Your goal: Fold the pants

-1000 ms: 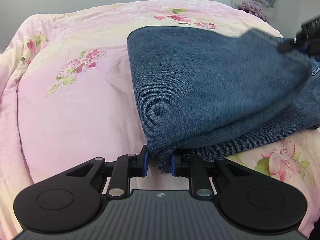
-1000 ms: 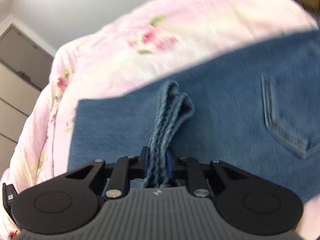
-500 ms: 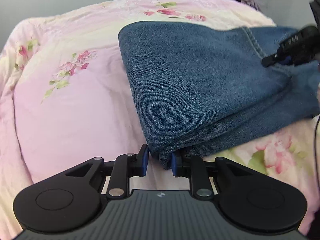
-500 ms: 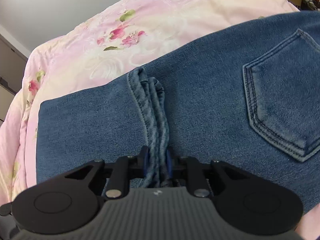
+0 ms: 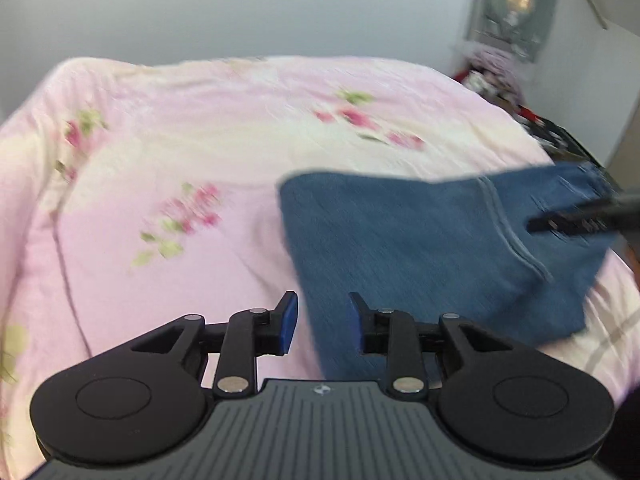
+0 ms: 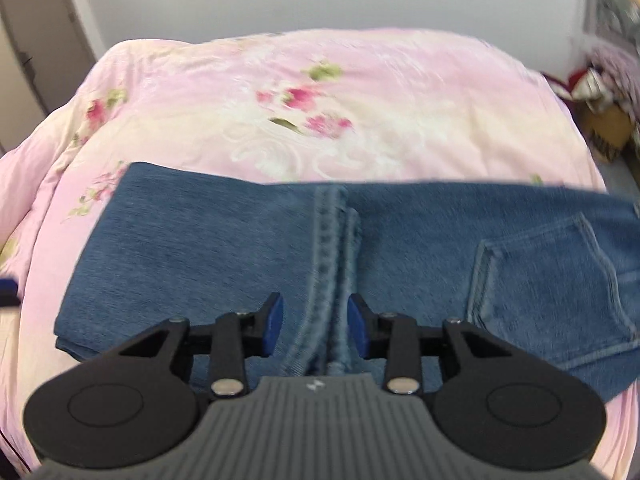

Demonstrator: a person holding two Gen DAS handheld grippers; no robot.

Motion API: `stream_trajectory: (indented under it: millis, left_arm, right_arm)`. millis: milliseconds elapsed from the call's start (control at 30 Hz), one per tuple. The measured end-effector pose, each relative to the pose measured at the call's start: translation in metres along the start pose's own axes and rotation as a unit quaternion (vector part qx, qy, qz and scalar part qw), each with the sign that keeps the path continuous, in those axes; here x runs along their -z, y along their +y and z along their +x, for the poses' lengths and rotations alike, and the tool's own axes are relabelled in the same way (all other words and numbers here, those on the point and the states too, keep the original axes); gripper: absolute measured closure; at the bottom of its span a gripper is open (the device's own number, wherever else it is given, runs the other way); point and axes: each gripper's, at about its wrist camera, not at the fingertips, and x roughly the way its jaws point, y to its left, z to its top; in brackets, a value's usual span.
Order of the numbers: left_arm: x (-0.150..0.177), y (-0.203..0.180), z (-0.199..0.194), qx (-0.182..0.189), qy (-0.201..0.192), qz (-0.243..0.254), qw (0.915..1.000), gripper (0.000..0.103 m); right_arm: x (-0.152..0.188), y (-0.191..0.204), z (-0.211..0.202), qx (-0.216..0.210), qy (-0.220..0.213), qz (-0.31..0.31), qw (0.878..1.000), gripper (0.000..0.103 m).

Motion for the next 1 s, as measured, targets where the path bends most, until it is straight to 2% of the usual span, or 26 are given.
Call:
stream_trajectory:
  millis: [67, 133, 267, 400, 500, 533, 567, 633, 700, 833, 900, 1000]
  left_arm:
    - [-0.015, 0.011, 0.014, -0.009, -0.016, -0.02, 0.9996, 0.072]
    - [-0.027, 0.022, 0.03, -0.007, -0.027, -0.04, 0.9988, 0.079]
    - [-0.046, 0.036, 0.064, 0.011, -0.028, -0.081, 0.9962, 0.087]
    - [-0.058, 0.036, 0.096, 0.025, -0.023, -0.089, 0.9955, 0.089]
    - [-0.057, 0.032, 0.119, 0.047, -0.011, -0.09, 0.9948, 0.092]
    - [-0.057, 0.03, 0.127, 0.046, -0.007, -0.087, 0.9951, 0.095]
    - [-0.056, 0.027, 0.135, 0.038, 0.0, -0.083, 0.9958, 0.095]
    - [-0.052, 0.023, 0.155, 0.03, 0.032, -0.077, 0.9961, 0.096]
    - [-0.048, 0.013, 0.175, 0.013, 0.066, -0.047, 0.9967, 0.095]
    - [-0.048, -0.01, 0.183, -0.035, 0.083, 0.001, 0.996, 0.095]
    - [-0.051, -0.011, 0.178, -0.04, 0.085, 0.011, 0.9955, 0.095]
    - [-0.056, -0.006, 0.151, -0.038, 0.064, 0.006, 0.9972, 0.095]
  right_arm:
    - [-0.009, 0.009, 0.005, 0.001, -0.008, -0.014, 1.0, 0.07]
    - [-0.019, 0.013, 0.016, -0.005, -0.014, -0.017, 1.0, 0.07]
    - [-0.04, 0.018, 0.039, -0.009, -0.02, -0.023, 1.0, 0.071]
    - [-0.058, 0.023, 0.07, 0.012, -0.017, -0.041, 0.999, 0.075]
    - [-0.06, 0.012, 0.092, 0.037, 0.004, -0.046, 0.998, 0.079]
    - [-0.059, 0.006, 0.1, 0.037, 0.012, -0.044, 0.998, 0.087]
    - [-0.056, 0.0, 0.107, 0.034, 0.021, -0.039, 0.998, 0.09]
    - [-0.05, -0.013, 0.118, 0.028, 0.028, -0.024, 0.999, 0.103]
    - [-0.045, -0.025, 0.126, 0.015, 0.029, -0.007, 0.999, 0.103]
    - [-0.04, -0.035, 0.135, 0.001, 0.024, 0.017, 1.0, 0.103]
    - [-0.041, -0.029, 0.133, 0.01, 0.025, 0.004, 1.0, 0.103]
    - [-0.047, -0.024, 0.12, 0.012, 0.031, 0.008, 0.999, 0.103]
